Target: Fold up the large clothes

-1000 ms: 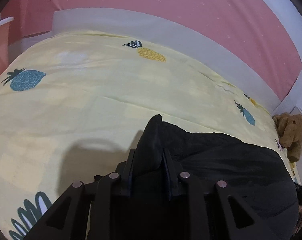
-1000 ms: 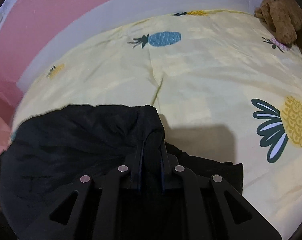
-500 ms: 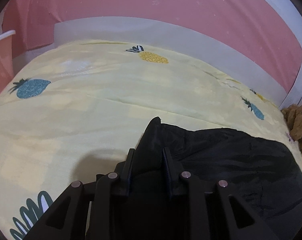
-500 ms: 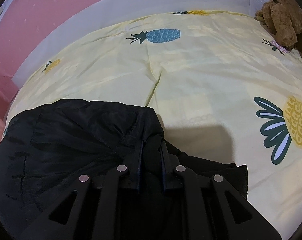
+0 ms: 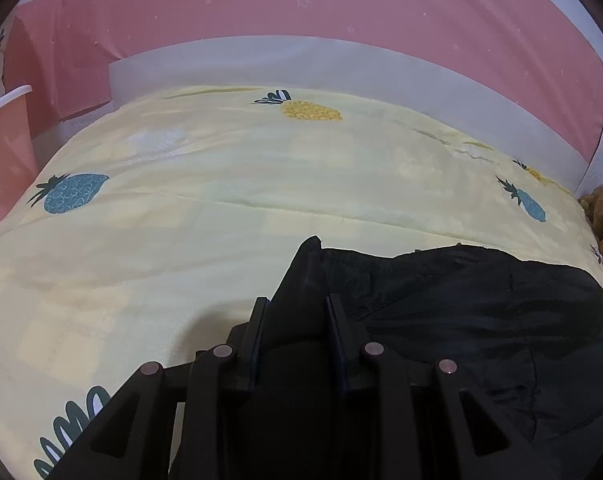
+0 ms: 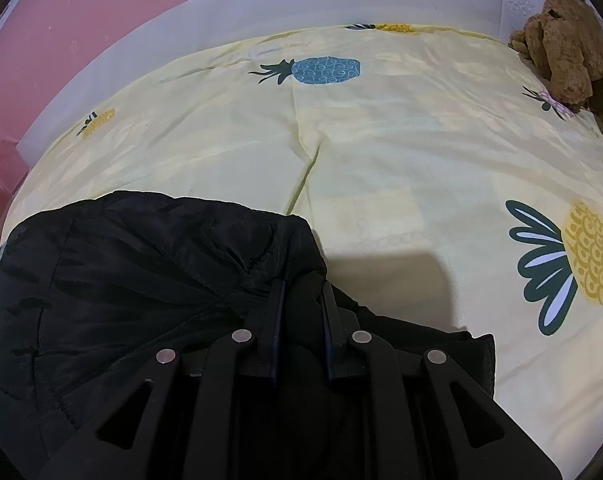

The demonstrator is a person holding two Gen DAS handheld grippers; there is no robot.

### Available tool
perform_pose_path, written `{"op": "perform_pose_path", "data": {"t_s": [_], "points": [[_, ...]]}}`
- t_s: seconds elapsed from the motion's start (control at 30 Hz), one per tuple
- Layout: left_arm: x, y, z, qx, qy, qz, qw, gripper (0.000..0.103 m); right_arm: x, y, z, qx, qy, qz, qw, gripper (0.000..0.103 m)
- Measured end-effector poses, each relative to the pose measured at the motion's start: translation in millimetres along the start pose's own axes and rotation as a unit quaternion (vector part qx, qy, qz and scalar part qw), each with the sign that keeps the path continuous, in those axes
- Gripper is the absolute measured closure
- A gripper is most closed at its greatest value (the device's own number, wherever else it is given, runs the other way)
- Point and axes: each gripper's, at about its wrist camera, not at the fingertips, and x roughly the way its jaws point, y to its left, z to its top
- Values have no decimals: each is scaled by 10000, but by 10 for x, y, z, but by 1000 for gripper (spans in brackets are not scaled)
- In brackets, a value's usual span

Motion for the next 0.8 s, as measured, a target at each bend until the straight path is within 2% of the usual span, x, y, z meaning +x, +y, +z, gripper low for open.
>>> {"op": "perform_pose_path", "data": {"t_s": [0.17,0.3,0.33,0.37,0.43,0.47,0.53,0.6,0.7,0.8], "points": [[27,-24,-2,67,37,79,9999,73,-7,26,11,-52,-10,-118,9999,86],[20,-7,52,54,154,71,9998,71,-180,45,90,-78,32,-347,9994,79],[-18,2,108,70,237,59,9997,70,-305,44,117,-93,-37,-393,9992,75],[-72,15,147,72,271,48,9996,68,-388,38,130,-94,-104,-387,9992,66],[-231,89,232,5,260,-32,9997,60,-681,29,187,-123,-380,-350,9986,59],[-309,138,271,-62,244,-77,9997,54,-788,41,216,-150,-483,-379,9980,59],[-486,214,361,-150,124,-129,9997,53,-1053,113,280,-219,-766,-393,9960,58],[-711,272,485,-241,-122,-71,9996,52,-1201,285,311,-347,-888,-147,9953,54],[-933,129,610,-272,-307,-319,9986,51,-1133,684,300,-734,-645,297,9948,52],[-919,-353,579,261,-96,-862,9959,49,-797,995,261,-959,-155,413,9944,52]]}}
